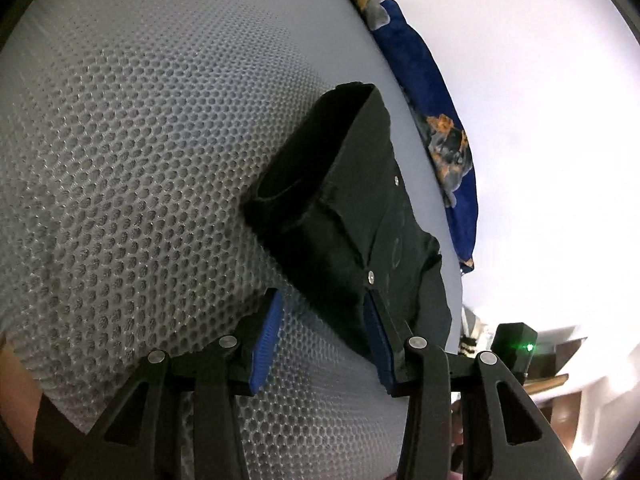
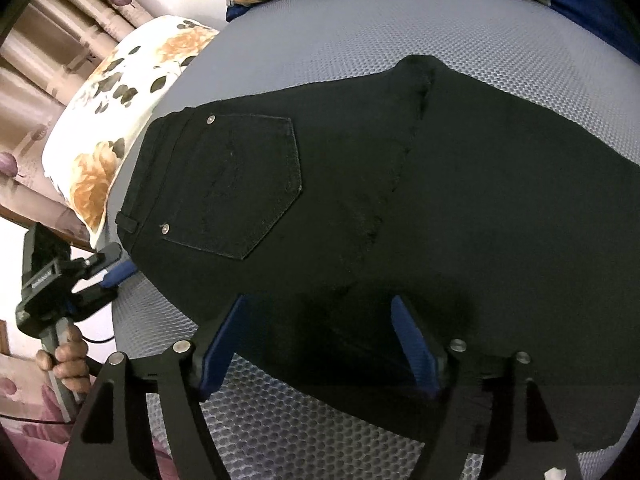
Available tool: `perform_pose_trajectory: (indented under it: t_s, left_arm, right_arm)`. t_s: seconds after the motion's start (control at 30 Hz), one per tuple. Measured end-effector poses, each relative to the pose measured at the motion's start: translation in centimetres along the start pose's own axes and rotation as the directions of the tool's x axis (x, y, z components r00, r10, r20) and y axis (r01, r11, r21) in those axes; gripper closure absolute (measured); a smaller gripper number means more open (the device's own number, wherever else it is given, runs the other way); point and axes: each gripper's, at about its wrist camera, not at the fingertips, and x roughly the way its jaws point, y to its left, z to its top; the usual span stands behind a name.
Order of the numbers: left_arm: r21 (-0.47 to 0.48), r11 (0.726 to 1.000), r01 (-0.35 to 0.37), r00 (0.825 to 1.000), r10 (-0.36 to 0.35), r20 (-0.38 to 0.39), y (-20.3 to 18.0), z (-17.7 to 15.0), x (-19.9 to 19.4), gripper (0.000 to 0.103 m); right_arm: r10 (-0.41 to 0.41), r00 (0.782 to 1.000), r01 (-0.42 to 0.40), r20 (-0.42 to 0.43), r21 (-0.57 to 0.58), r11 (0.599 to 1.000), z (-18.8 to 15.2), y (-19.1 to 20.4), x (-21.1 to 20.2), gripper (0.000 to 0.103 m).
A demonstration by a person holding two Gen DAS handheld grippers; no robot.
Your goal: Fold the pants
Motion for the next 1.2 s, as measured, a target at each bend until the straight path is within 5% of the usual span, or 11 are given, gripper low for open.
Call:
perform_pose_trajectory:
  t_s: [0.57,0.83,0.97,1.03,1.1,1.2]
  left_arm:
    - [-0.025,0.991,0.130,0.988,-0.127,0.085,2.2,3.1,0.2,0.049]
    - [0.006,0.993,0.115,0.988,-0.115,0.102,0.7,4.3,1.7,0.049]
    - [0.111,0.993,0.051,0.994,-0.061,0.090,-1.3,4.0,2.4,0.049]
    - [0.131,0.991,0.027,0.995,-0.039,0.089,-2.0,3.8,2.6,0.054]
    - [0.170,0.985,-0.026,0.996,0.011,0.088,-3.0,3.8,2.8,0.070]
    - [0.182,0.983,0.013,0.996,-0.029,0.083,-4.4,4.0,1.8,0.076]
  right_arm:
    - [0.002,1.000,-0.002,-0.018,0.035,0.999,0.3,0.1,0.4,0.024]
    - [0.017,1.000,-0.016,-0.012,0.057,0.998,0.3,-0.4,0.3,0.024]
    - [0.021,1.000,-0.021,0.000,0.061,0.998,0.2,-0.4,0.2,0.021]
    - [0.021,1.000,-0.022,0.007,0.062,0.998,0.2,-0.3,0.2,0.020]
    - [0.018,1.000,-0.019,0.012,0.057,0.998,0.2,-0.2,0.1,0.020]
    - [0.012,1.000,-0.014,0.028,0.064,0.998,0.3,-0.3,-0.5,0.020]
